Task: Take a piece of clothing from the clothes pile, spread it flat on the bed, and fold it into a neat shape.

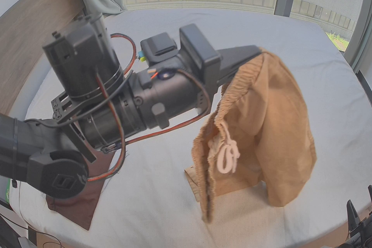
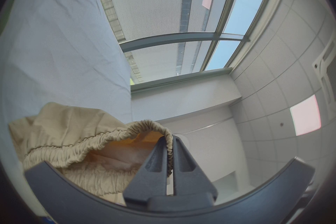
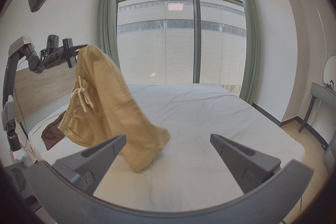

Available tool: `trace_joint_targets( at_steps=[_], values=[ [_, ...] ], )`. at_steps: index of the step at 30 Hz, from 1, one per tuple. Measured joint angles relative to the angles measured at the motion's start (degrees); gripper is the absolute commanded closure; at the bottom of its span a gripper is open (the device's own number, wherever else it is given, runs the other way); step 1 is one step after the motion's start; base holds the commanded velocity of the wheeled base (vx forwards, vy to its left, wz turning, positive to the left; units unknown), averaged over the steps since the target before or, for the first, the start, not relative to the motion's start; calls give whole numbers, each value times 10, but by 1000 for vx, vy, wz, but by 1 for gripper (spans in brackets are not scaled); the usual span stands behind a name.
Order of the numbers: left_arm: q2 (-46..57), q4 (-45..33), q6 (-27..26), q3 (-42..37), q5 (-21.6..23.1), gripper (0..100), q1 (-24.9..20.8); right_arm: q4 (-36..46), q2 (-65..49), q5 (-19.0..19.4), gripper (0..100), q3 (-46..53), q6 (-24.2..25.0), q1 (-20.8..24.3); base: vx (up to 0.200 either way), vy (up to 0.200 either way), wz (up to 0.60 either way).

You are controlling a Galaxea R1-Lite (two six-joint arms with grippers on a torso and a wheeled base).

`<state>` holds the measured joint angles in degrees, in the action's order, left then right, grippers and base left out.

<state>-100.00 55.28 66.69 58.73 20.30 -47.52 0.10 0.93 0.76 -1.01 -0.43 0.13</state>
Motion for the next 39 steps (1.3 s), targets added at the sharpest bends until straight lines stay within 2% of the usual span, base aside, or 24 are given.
trace_joint_targets(
  at_steps=[4, 8, 19, 26, 32, 39],
  values=[
    [14, -3, -68, -55, 10, 100, 30, 0, 0, 0, 0, 0, 0, 0, 0, 0, 0],
    [19, 17, -104, -102, 15, 100, 57, 0, 0, 0, 0, 0, 0, 0, 0, 0, 0],
    [1, 157, -110, -211, 11, 100, 127, 0, 0, 0, 0, 0, 0, 0, 0, 0, 0],
    [-7, 206, -112, -265, 3, 100, 173, 0, 0, 0, 0, 0, 0, 0, 0, 0, 0],
    [-9, 249, -113, -305, -21, 100, 195, 0, 0, 0, 0, 0, 0, 0, 0, 0, 0],
    [-11, 292, -115, -343, -23, 100, 223, 0, 0, 0, 0, 0, 0, 0, 0, 0, 0]
  ],
)
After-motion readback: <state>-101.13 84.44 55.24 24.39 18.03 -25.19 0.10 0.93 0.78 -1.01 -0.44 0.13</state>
